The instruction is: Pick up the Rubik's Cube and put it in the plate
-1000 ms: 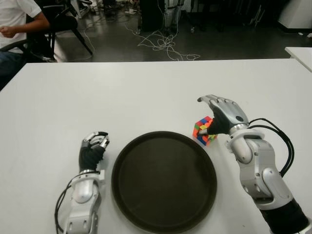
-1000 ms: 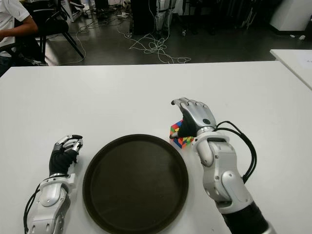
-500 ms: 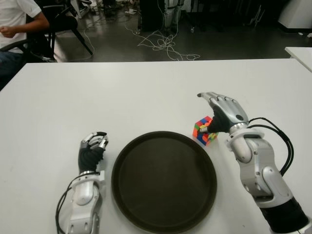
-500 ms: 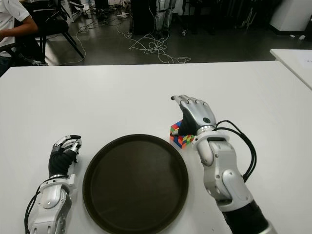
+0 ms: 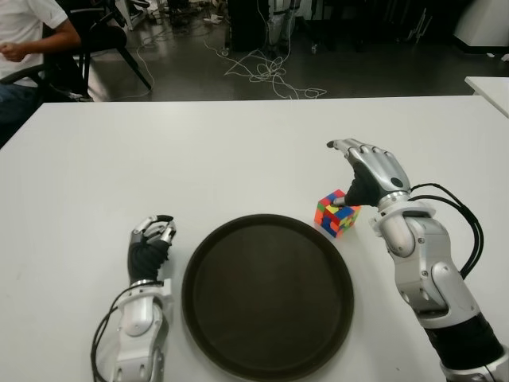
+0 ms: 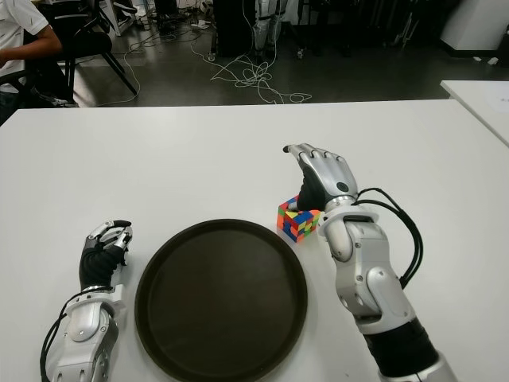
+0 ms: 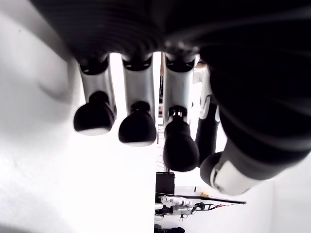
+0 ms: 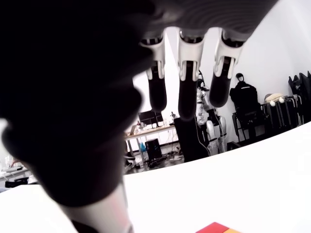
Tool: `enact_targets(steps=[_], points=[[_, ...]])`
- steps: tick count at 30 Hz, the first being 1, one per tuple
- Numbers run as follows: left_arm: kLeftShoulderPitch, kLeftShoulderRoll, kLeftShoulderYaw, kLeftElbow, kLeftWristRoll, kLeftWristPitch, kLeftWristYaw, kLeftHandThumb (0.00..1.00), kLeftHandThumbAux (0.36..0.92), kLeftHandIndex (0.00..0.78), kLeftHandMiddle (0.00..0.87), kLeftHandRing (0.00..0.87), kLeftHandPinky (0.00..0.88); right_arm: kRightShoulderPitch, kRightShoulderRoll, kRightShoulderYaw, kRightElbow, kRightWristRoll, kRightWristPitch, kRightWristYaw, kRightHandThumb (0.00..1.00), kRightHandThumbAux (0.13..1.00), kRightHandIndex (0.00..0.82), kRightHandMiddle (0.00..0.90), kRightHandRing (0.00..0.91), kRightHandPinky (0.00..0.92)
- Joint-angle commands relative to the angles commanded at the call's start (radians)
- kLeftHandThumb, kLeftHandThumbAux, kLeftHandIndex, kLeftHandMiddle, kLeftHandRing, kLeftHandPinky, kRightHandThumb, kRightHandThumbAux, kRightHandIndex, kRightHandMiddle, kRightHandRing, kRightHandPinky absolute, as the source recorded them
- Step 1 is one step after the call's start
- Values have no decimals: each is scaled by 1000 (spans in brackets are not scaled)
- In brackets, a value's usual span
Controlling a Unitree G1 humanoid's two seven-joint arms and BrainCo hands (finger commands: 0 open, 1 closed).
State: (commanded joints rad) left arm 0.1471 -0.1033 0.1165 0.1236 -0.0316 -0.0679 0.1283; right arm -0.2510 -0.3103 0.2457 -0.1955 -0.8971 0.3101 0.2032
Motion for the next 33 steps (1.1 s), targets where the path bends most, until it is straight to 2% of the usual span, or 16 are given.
enact_targets(steps=[7,25,33], points=[[4,2,-2,-6,-1,6,-6,711,705,444,794,823,824,-24,-6,-4,45,30,0,10,39,985,304,278,279,332],[14,-12,-4,-31,-3,15,3,710,705,444,789,819,822,-63,-1,14,145,39,37,11,0,964,284,276,293,354],[14,-13,-5,-33,-1,15,5,711,705,444,786,816,819,-79,4,27,193,41,52,5,0,965,371,339,348,413]])
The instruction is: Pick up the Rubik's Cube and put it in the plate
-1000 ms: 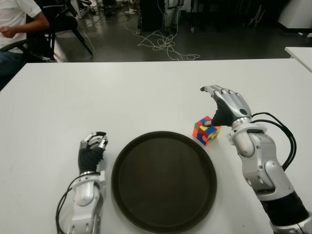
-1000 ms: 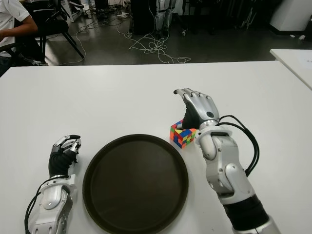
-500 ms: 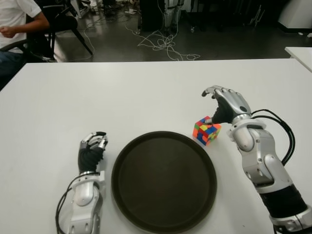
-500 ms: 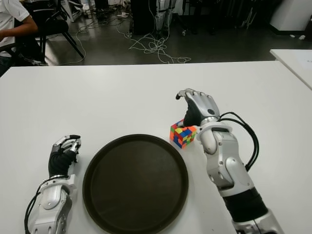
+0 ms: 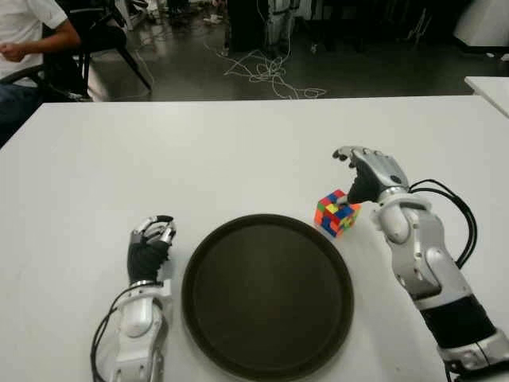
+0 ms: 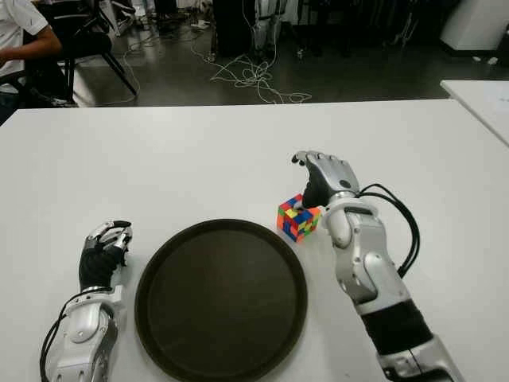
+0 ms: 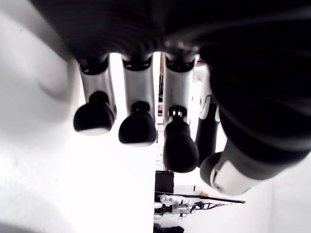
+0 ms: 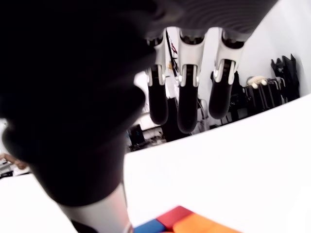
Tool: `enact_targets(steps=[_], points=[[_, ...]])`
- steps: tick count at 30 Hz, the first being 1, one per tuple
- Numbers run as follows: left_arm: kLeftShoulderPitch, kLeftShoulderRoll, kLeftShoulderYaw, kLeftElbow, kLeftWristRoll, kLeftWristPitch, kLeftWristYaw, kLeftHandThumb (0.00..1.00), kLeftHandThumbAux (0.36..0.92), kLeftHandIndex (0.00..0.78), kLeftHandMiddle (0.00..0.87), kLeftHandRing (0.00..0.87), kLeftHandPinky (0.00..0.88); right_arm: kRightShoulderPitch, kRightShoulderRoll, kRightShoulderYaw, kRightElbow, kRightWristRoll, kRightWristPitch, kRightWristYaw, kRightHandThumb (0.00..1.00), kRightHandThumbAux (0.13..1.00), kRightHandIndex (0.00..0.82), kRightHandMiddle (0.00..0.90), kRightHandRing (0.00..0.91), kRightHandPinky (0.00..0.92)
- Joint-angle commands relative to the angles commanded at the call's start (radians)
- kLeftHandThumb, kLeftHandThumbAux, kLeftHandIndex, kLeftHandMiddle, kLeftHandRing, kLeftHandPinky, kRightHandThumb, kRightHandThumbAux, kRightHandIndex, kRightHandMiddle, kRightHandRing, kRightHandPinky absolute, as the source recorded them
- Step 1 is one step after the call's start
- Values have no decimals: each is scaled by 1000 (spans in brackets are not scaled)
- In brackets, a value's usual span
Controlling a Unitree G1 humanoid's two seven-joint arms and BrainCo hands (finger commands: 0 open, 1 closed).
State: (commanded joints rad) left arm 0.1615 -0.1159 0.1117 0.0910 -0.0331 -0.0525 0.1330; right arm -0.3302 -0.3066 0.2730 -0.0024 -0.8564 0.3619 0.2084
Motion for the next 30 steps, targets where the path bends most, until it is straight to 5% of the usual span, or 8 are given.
enact_targets(steps=[12,25,30], points=[[0,6,-6,-4,12,16,9,711,705,444,792,822,826,-20,-3,17,55,0,-5,-8,132,954,491,621,639,614],[-4,2,1,4,0,12,10,711,704,444,787,817,818,-31,3,31,101,18,-16,-21,171,949,592,722,735,716],[-5,0,3,7,-5,7,9,711,705,444,785,815,815,-22,22,35,112,39,-21,-40,183,953,558,712,728,700]])
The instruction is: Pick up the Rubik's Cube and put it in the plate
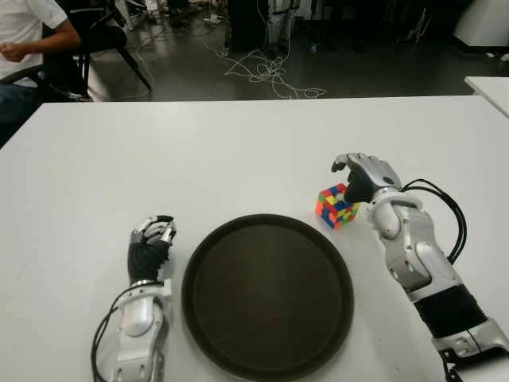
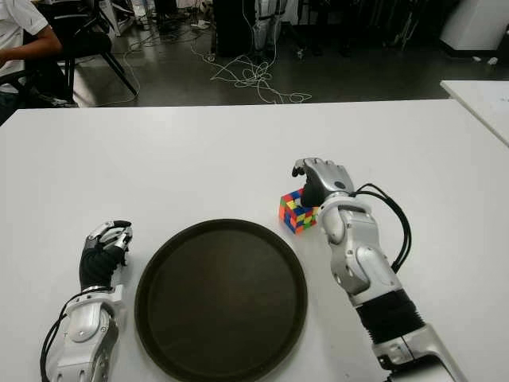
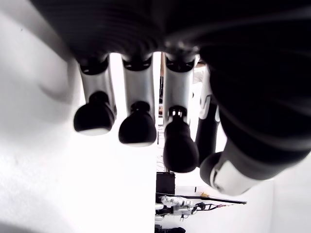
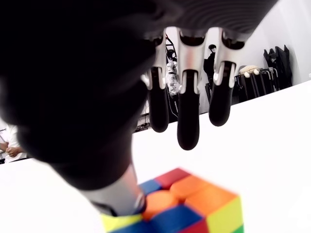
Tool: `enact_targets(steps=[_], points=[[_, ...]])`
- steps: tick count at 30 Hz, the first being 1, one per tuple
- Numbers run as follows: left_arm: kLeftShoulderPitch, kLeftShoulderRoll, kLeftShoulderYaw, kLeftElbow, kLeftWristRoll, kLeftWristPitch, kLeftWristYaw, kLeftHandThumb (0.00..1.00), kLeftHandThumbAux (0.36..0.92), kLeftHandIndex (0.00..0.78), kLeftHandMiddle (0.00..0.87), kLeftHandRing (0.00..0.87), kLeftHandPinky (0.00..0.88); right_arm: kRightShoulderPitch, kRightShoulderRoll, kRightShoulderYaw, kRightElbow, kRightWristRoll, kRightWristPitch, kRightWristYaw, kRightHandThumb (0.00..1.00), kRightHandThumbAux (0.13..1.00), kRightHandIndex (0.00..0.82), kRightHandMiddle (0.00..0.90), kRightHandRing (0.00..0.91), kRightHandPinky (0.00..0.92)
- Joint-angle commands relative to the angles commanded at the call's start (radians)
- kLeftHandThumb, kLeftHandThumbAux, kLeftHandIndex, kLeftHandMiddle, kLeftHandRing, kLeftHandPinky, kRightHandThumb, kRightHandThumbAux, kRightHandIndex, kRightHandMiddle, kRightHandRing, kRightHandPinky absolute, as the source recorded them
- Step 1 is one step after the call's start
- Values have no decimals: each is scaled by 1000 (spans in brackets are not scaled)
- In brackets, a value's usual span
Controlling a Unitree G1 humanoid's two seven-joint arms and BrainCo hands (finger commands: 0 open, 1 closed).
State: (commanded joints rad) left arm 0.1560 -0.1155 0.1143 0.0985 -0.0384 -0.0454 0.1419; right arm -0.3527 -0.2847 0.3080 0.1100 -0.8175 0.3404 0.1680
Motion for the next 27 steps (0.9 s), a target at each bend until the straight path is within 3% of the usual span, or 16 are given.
enact_targets(steps=[5,6,7,10,13,19,23,27], points=[[-1,7,-3,8,-3,-19,-14,712,705,444,786,815,816,11,14,11,-2,4,4,-16,194,958,522,683,705,671],[-1,8,-4,10,-3,-23,-17,712,704,444,787,815,816,14,15,12,-5,5,5,-17,373,878,488,663,683,647],[-1,10,-5,13,-4,-29,-22,712,704,444,787,816,816,16,17,15,-9,6,6,-17,489,827,466,650,669,631],[-1,12,-4,18,-6,-38,-28,713,704,444,787,815,816,23,22,23,-17,4,9,-18,625,767,438,576,604,582],[-1,12,-2,22,-5,-44,-29,713,705,444,785,814,816,27,23,28,-22,3,9,-18,669,748,428,561,594,596],[-4,9,-1,30,-6,-55,-28,712,705,444,787,816,818,25,24,41,-27,-3,22,-10,687,740,425,621,651,630],[-5,6,-1,27,-3,-54,-22,712,705,444,791,819,821,22,20,50,-36,-10,35,-1,686,741,422,519,597,544],[-5,3,-1,25,-1,-50,-17,712,705,444,792,821,826,21,17,52,-47,-13,44,0,683,743,419,419,473,457]])
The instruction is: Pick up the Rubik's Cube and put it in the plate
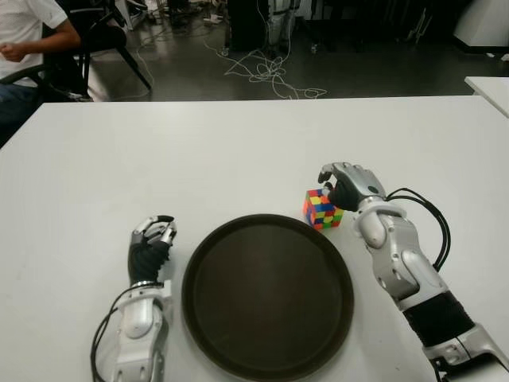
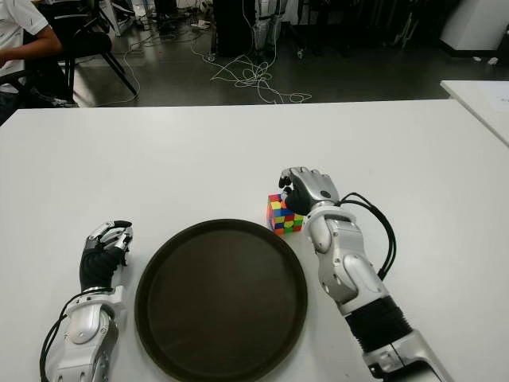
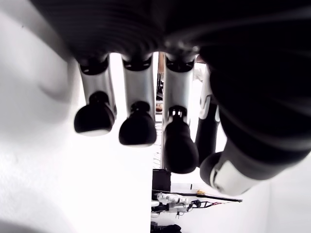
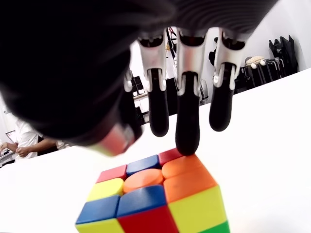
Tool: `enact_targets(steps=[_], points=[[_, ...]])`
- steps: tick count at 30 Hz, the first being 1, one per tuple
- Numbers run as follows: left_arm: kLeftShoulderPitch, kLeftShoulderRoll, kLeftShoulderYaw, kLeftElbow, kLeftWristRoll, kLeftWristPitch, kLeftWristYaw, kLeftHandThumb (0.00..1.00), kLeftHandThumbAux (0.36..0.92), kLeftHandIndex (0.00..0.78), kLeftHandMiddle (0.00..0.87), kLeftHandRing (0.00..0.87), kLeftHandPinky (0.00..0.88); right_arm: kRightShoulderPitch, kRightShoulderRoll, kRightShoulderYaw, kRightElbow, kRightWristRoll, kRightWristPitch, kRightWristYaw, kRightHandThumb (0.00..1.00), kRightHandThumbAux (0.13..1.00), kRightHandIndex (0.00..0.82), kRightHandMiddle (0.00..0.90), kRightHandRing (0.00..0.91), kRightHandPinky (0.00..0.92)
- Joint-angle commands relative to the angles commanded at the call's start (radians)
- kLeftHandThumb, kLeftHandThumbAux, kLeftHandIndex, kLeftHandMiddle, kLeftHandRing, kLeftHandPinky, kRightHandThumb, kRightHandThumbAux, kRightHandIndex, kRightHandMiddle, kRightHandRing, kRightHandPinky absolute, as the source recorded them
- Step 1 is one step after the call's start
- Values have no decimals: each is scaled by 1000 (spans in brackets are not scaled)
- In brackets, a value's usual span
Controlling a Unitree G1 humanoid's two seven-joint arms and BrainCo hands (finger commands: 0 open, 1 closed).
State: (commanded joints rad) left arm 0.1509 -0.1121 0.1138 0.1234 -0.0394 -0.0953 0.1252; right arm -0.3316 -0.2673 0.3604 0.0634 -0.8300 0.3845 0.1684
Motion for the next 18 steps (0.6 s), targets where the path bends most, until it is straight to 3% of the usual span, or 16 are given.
enact_targets(steps=[4,6,13,16,18], points=[[1,0,-2,-4,1,1,0,711,705,444,791,821,826,2,-2,-6,-21,0,6,-9,679,745,416,380,424,449],[1,1,-2,-4,3,2,1,711,705,444,790,820,824,1,-5,-13,-29,3,4,-18,679,745,417,410,469,491],[-2,5,-1,1,4,11,-1,712,705,444,792,818,820,-6,-6,-44,-50,16,-13,-57,668,751,399,305,355,401],[-2,7,-1,1,3,16,-2,713,704,444,792,818,818,-7,-7,-56,-55,24,-15,-68,218,848,193,272,375,387],[-2,8,-1,1,3,18,-3,714,704,444,792,817,818,-10,-9,-68,-57,32,-17,-69,112,847,122,240,360,364]])
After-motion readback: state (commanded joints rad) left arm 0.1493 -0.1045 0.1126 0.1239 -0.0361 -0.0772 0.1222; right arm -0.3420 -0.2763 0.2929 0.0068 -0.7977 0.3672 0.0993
